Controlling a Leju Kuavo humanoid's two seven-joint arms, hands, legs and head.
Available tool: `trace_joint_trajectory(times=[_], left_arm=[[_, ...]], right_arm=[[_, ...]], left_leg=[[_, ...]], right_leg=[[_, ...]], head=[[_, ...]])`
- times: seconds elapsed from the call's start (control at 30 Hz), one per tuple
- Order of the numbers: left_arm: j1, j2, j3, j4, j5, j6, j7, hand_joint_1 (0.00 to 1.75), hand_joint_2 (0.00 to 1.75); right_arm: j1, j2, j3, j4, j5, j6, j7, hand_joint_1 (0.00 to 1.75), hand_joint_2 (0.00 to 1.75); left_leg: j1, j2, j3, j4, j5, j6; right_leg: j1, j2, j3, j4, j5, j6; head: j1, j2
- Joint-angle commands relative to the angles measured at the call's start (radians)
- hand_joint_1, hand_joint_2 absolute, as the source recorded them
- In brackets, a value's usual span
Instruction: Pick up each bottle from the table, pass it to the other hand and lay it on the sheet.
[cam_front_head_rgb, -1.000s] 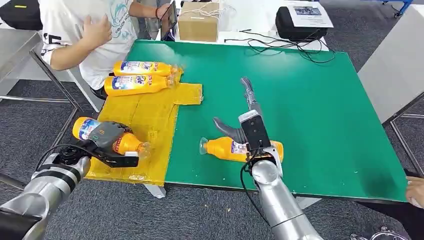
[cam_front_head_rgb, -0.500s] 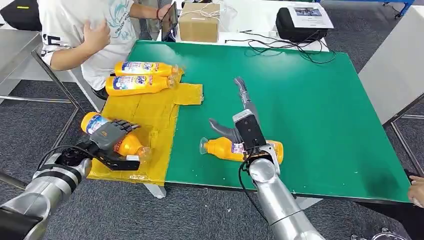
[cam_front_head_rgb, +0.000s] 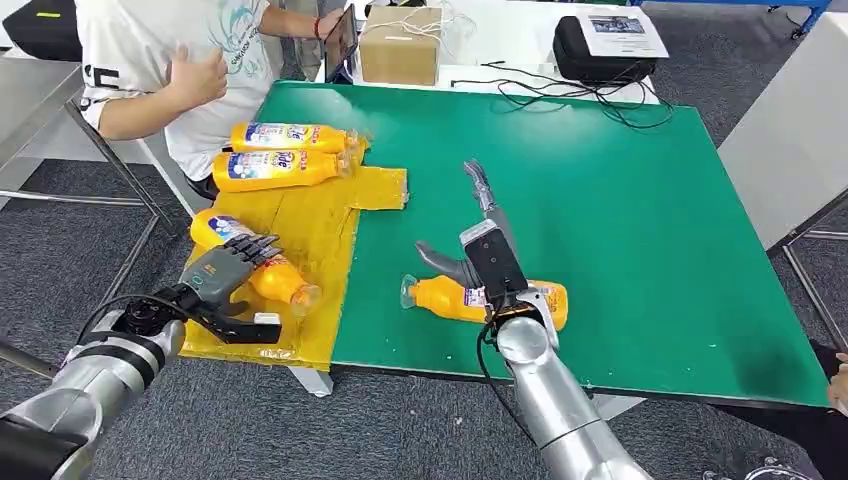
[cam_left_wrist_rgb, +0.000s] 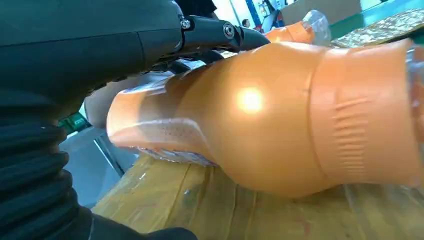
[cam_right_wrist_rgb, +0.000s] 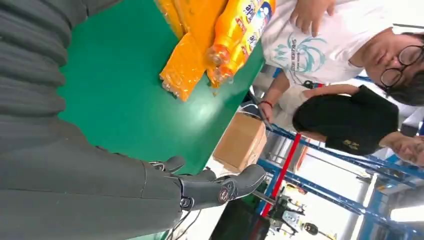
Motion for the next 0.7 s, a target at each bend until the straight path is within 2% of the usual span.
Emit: trace_joint_trajectory(times=[0.03, 0.33, 0.53, 0.7], left_arm=[[0.045, -0.034, -0.018, 0.030, 0.042, 0.001, -0.037, 0.00, 1.75], [0.062, -0.033, 0.006, 0.009, 0.094, 0.001, -0.066, 0.00, 1.75], [0.105, -0.022, 0.091, -0.065, 0.228, -0.039, -0.150, 0.00, 1.75], [0.105, -0.022, 0.091, -0.065, 0.228, -0.039, -0.150, 0.00, 1.75]], right_arm=[[-0.043, -0.021, 0.019, 0.066, 0.003, 0.005, 0.003, 0.00, 1.75], [-0.041, -0.022, 0.015, 0.069, 0.011, 0.005, 0.008, 0.00, 1.75], [-0.035, -0.027, 0.007, 0.071, 0.015, -0.001, 0.015, 0.00, 1.75], [-0.035, -0.027, 0.007, 0.071, 0.015, -0.001, 0.015, 0.00, 1.75]], left_leg=[[0.001, 0.003, 0.007, 0.000, -0.003, -0.001], [-0.001, 0.002, 0.005, -0.002, -0.002, 0.000], [0.000, 0.001, 0.004, -0.001, -0.001, 0.000], [0.000, 0.002, 0.004, -0.001, -0.002, -0.001]], right_leg=[[0.001, 0.003, 0.006, 0.000, -0.003, -0.002], [-0.001, 0.002, 0.004, -0.001, -0.001, -0.001], [0.000, 0.001, 0.003, -0.001, -0.001, -0.001], [0.000, 0.001, 0.003, 0.000, -0.002, -0.001]], head=[[0.000, 0.000], [0.000, 0.000], [0.000, 0.000], [0.000, 0.000]])
